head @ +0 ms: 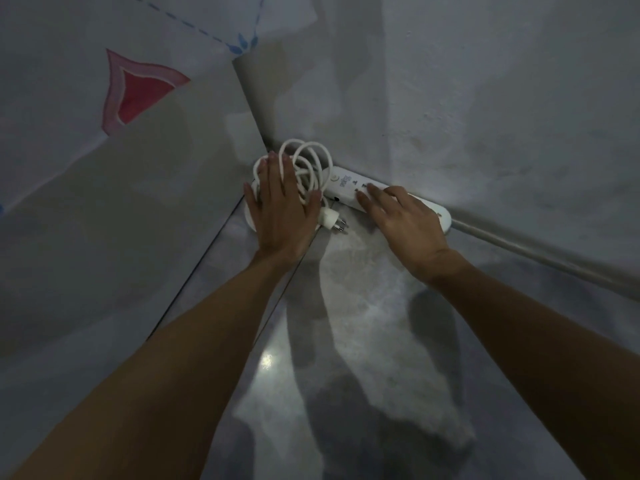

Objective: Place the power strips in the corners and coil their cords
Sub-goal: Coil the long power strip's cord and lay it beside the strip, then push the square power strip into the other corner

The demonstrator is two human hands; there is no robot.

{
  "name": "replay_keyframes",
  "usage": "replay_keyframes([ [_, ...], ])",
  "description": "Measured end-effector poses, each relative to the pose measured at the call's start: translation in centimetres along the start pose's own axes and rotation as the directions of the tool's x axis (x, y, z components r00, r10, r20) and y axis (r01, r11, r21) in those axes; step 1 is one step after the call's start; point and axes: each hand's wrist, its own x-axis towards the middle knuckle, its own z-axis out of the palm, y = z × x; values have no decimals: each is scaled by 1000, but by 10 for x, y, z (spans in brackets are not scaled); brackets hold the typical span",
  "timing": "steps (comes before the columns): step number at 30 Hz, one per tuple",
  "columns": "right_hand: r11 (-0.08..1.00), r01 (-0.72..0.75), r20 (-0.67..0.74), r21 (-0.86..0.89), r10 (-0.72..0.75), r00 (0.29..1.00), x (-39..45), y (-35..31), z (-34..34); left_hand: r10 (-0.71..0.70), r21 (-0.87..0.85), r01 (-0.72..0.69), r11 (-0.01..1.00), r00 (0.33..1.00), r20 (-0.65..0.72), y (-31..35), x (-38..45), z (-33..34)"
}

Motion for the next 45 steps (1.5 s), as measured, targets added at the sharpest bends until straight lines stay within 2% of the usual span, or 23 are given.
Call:
replay_keyframes([
  [6,1000,-14,28,7,14,1000,-3,5,-9,99,14,-99,995,995,-16,6,-6,-7],
  [16,996,-61,96,62,55,994,-21,9,-26,160,-11,-160,987,987,0,7,-15,-21],
  [21,979,-184,97,91,175,980,-53,17,-59,193,-187,-184,965,981,31,41,-35,-32],
  [26,945,-313,117,98,301,946,-118,30,-102,355,-298,-330,896,934,33,91,-78,-43],
  [34,827,-561,242,23,540,806,-261,43,-205,626,-477,-519,709,775,88,184,-185,-79],
  [38,793,-609,207,-23,600,773,-334,46,-231,739,-558,-567,606,661,131,218,-236,-90],
  [40,741,-670,168,-39,666,727,-364,49,-231,781,-574,-581,576,599,177,235,-256,-90],
  [42,668,-744,170,-12,735,657,-385,50,-225,796,-598,-560,574,553,246,251,-272,-85],
  [45,498,-866,279,43,827,489,-405,57,-200,776,-647,-475,597,546,315,268,-291,-74],
])
